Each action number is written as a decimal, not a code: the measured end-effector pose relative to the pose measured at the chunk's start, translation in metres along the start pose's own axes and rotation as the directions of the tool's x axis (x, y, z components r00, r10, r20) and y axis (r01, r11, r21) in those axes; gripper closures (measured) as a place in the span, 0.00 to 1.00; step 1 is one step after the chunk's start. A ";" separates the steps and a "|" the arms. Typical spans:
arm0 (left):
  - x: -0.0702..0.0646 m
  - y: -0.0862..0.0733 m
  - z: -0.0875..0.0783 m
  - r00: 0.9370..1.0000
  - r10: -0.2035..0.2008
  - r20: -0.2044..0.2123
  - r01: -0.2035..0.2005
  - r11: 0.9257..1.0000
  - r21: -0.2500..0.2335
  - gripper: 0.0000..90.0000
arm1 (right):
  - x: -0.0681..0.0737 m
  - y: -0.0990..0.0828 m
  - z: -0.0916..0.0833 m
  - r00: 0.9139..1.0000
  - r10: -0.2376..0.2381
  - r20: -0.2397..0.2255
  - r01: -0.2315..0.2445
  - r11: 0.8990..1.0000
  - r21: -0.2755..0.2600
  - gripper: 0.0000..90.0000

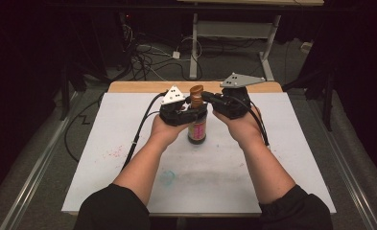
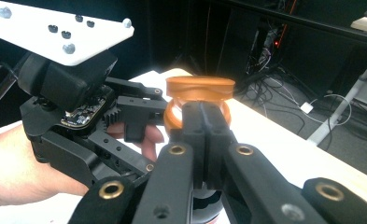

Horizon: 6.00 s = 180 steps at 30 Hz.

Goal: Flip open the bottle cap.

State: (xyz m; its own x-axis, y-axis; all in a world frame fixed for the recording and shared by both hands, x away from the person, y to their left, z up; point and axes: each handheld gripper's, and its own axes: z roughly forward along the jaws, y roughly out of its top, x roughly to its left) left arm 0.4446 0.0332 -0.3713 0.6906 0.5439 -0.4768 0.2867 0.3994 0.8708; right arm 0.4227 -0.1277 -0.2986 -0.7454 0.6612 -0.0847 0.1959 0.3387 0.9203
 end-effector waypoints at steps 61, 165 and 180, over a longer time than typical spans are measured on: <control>-0.001 -0.002 0.001 1.000 0.002 0.007 -0.002 1.000 -0.007 0.52 | -0.002 0.037 0.015 1.000 -0.024 0.005 0.024 1.000 -0.014 1.00; 0.051 -0.082 -0.153 0.972 -0.019 -0.233 0.062 0.982 0.178 0.00 | 0.005 -0.204 -0.029 0.986 0.127 0.110 -0.141 0.982 0.124 0.01; 0.044 -0.084 -0.213 0.972 -0.021 -0.234 0.038 0.997 0.071 0.00 | 0.007 -0.223 -0.065 0.979 0.142 0.149 -0.153 0.986 0.063 0.01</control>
State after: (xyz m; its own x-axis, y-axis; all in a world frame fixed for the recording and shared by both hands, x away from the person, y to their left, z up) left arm 0.3096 0.1807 -0.4912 0.5098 0.6933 -0.5093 0.3590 0.3666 0.8583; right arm 0.3325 -0.2422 -0.4795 -0.6064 0.7951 -0.0095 0.3469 0.2753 0.8966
